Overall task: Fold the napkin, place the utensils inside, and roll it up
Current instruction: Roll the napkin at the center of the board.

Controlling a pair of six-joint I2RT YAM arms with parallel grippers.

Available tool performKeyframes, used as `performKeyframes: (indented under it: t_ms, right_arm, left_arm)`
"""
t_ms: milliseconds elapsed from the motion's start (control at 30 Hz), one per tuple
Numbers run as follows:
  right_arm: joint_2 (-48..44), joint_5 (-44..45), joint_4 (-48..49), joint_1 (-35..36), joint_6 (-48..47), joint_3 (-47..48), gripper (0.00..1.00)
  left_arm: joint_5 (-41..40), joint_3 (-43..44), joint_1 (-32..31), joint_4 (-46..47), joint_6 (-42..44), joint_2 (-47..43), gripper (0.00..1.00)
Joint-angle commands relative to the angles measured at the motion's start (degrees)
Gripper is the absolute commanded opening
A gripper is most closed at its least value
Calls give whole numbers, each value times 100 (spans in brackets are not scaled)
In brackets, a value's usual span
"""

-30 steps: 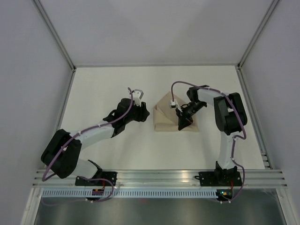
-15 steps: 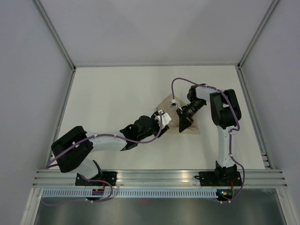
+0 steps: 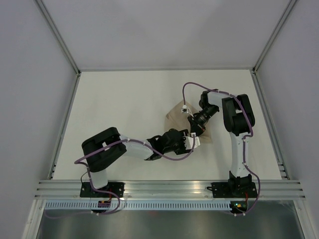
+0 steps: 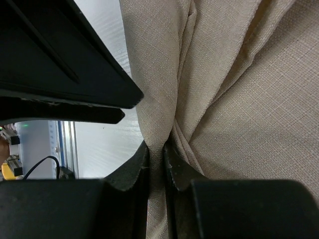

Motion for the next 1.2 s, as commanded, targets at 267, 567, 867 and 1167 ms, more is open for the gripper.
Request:
performKeyframes:
  t_ms: [267,567,867,1167]
  right_arm:
    - [358,242,362,8,-259,102,12]
    - [358,268,336,8,-276,129,12]
    - [279,224,283,8,-329,120,17]
    - [-695,-83,1125,-106,416,-397,61]
  left_arm:
    - [-261,652,56,276,714,653,66]
    - [230,854,188,-488,494,768,50]
    - [688,1135,337,-1165,117,891,17]
    - [1944,1416,732,-1983,-604,926,2]
